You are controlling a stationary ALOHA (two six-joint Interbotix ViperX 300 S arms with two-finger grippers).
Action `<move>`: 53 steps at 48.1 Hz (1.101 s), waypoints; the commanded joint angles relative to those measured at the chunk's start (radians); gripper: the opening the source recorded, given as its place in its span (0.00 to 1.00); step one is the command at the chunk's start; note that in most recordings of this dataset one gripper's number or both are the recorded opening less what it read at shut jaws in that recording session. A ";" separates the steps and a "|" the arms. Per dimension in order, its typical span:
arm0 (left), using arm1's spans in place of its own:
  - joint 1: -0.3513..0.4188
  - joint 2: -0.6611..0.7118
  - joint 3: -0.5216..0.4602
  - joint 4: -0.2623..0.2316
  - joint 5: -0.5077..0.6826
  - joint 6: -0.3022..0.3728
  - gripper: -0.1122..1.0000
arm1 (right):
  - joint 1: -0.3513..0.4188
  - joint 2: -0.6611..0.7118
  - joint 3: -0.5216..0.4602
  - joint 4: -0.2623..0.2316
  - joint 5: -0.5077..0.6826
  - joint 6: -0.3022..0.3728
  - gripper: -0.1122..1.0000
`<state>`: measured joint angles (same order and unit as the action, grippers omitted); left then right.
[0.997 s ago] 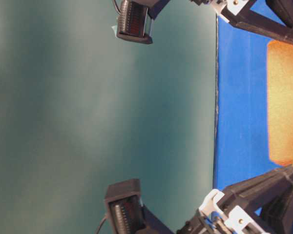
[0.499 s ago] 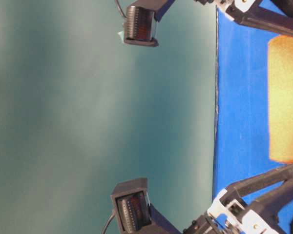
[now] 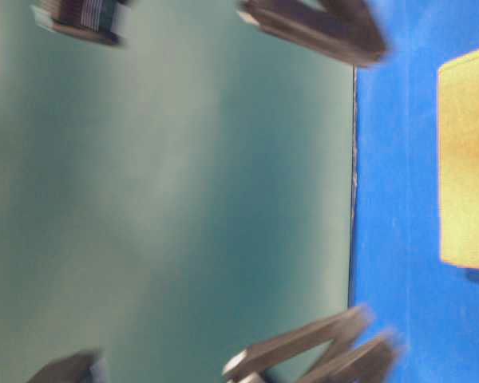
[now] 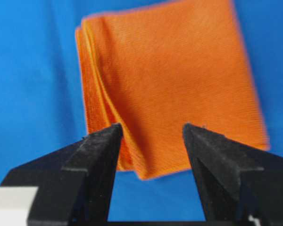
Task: Fold the orange towel.
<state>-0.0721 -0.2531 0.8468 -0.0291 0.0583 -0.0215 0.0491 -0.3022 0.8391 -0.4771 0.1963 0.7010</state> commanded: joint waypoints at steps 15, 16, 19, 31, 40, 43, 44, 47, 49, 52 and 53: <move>0.040 -0.454 0.153 0.002 0.021 0.049 0.76 | 0.002 -0.374 0.089 -0.094 0.094 0.000 0.63; 0.040 -0.476 0.163 0.002 0.023 0.051 0.76 | 0.002 -0.393 0.095 -0.095 0.094 0.000 0.63; 0.043 -0.545 0.187 0.002 0.025 0.055 0.76 | 0.002 -0.449 0.121 -0.104 0.092 0.000 0.63; 0.080 -0.782 0.308 0.002 0.049 0.069 0.76 | -0.009 -0.657 0.261 -0.124 0.083 0.003 0.63; 0.114 -0.904 0.402 0.002 0.078 0.063 0.75 | -0.034 -0.752 0.368 -0.124 0.037 0.009 0.63; 0.123 -0.939 0.431 0.002 0.080 0.055 0.75 | -0.048 -0.772 0.405 -0.124 0.003 0.011 0.63; 0.126 -0.950 0.440 0.002 0.078 0.054 0.75 | -0.051 -0.775 0.416 -0.124 -0.006 0.012 0.63; 0.130 -0.982 0.466 0.002 0.080 0.051 0.75 | -0.064 -0.781 0.440 -0.124 -0.029 0.012 0.63; 0.130 -0.996 0.477 0.002 0.078 0.049 0.75 | -0.075 -0.782 0.453 -0.121 -0.043 0.012 0.63; 0.130 -1.008 0.486 0.002 0.080 0.049 0.75 | -0.091 -0.782 0.462 -0.120 -0.055 0.012 0.63; 0.130 -1.011 0.485 0.000 0.080 0.049 0.75 | -0.094 -0.782 0.462 -0.120 -0.055 0.012 0.63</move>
<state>0.0552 -1.2594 1.3407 -0.0291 0.1411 0.0291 -0.0276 -1.0861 1.3070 -0.5983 0.1611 0.7102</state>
